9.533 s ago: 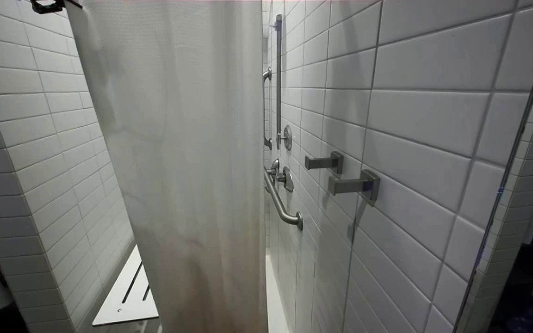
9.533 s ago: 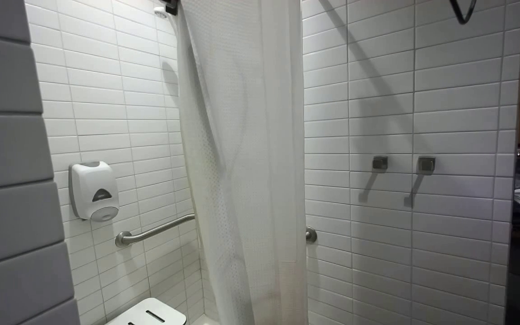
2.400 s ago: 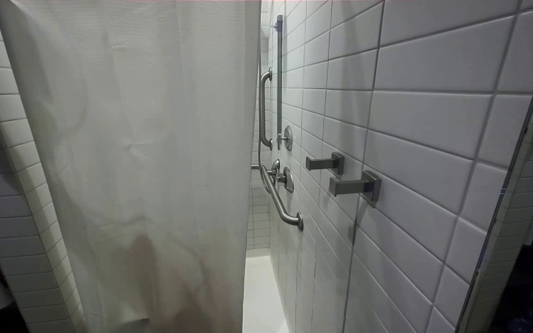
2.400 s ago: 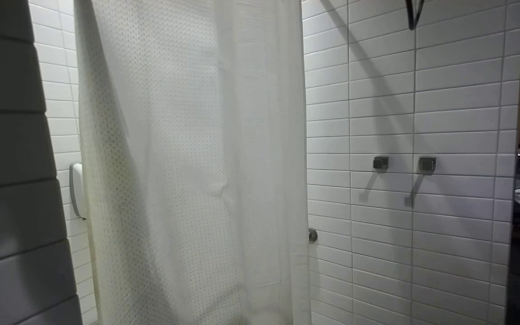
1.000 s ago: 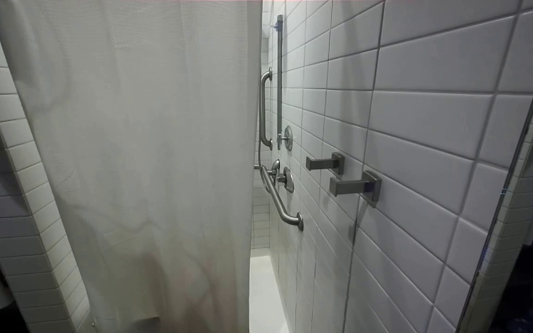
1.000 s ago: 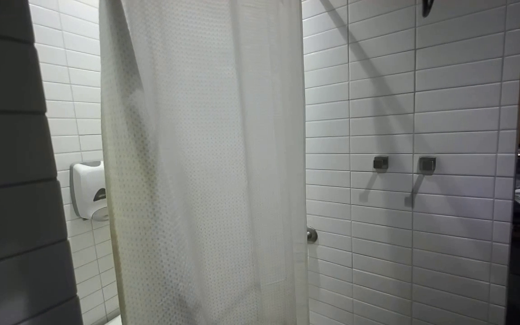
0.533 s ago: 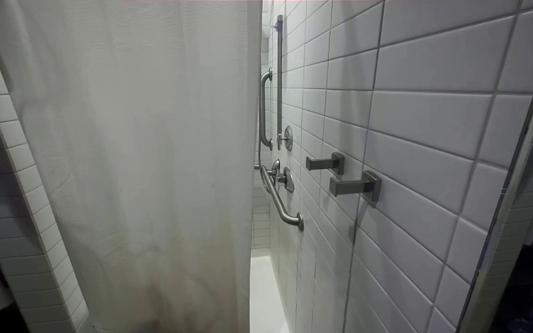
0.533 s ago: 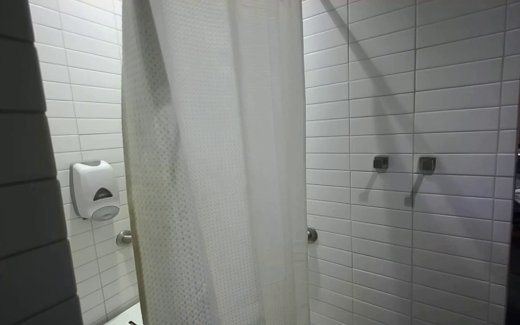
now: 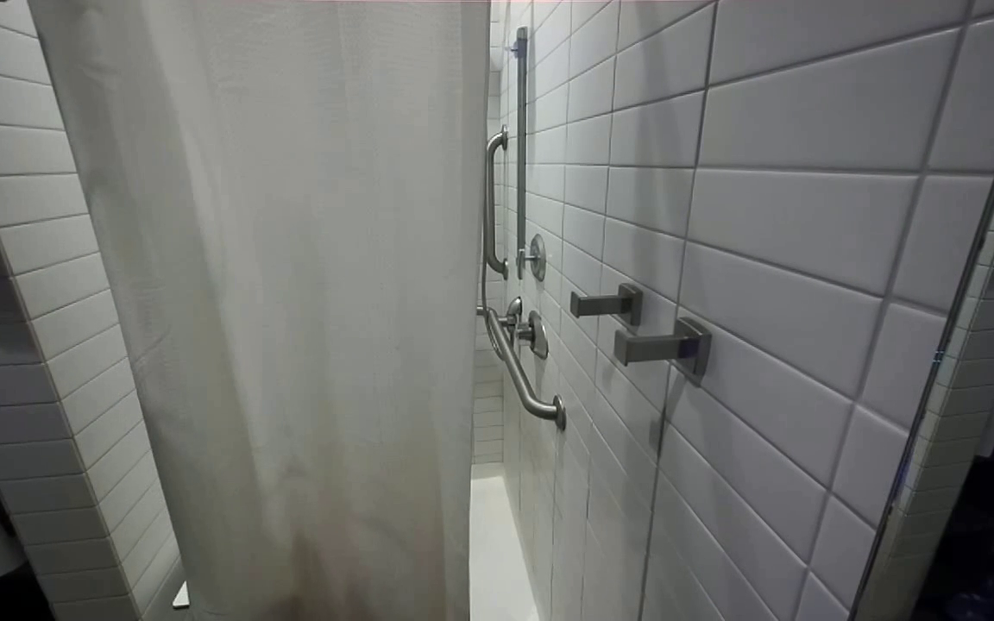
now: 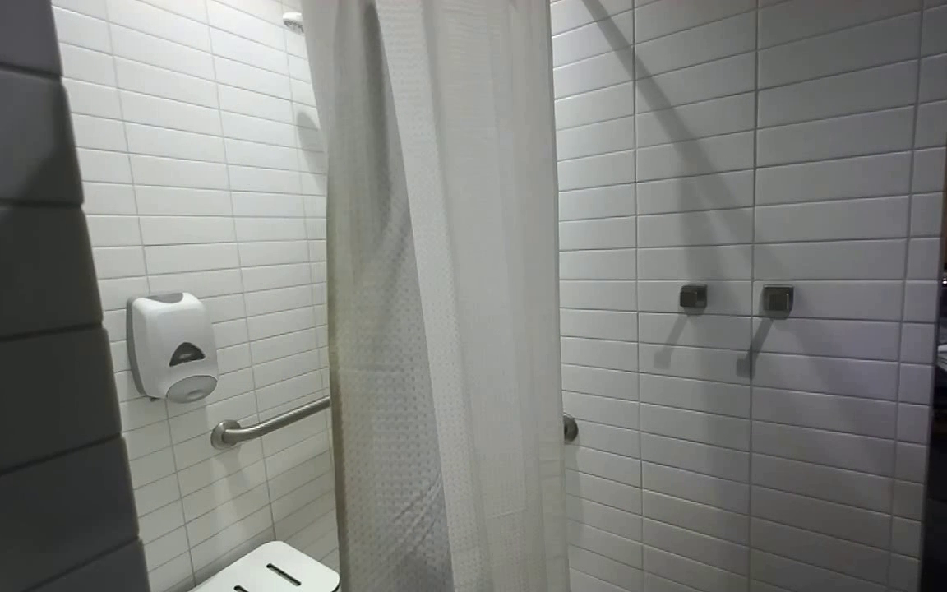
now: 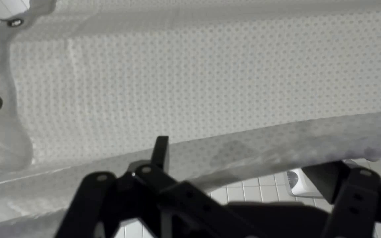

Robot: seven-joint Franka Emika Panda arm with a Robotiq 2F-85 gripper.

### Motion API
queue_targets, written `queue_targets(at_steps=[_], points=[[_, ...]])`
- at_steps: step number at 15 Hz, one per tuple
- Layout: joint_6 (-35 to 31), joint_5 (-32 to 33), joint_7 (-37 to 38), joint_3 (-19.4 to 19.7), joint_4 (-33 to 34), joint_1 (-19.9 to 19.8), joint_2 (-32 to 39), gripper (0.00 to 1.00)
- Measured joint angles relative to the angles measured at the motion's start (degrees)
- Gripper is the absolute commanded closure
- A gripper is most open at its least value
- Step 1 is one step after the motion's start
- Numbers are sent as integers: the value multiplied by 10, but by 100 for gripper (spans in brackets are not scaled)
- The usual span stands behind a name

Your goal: Draw the curtain to the left.

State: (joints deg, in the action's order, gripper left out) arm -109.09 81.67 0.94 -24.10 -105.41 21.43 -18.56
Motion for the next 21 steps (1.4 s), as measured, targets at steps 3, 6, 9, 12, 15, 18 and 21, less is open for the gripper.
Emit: queue_targets(at_steps=[3, 6, 9, 12, 15, 18, 21], points=[[-2, -4, 33, 17, -8, -8, 0, 0], [-3, -4, 41, 20, -11, -8, 0, 0], [-3, -4, 41, 19, -11, -8, 0, 0], [-3, -4, 42, 19, -11, -8, 0, 0], [-3, -4, 42, 19, -11, -8, 0, 0], [-3, -4, 42, 19, -11, -8, 0, 0], [-3, -4, 42, 19, -11, -8, 0, 0]])
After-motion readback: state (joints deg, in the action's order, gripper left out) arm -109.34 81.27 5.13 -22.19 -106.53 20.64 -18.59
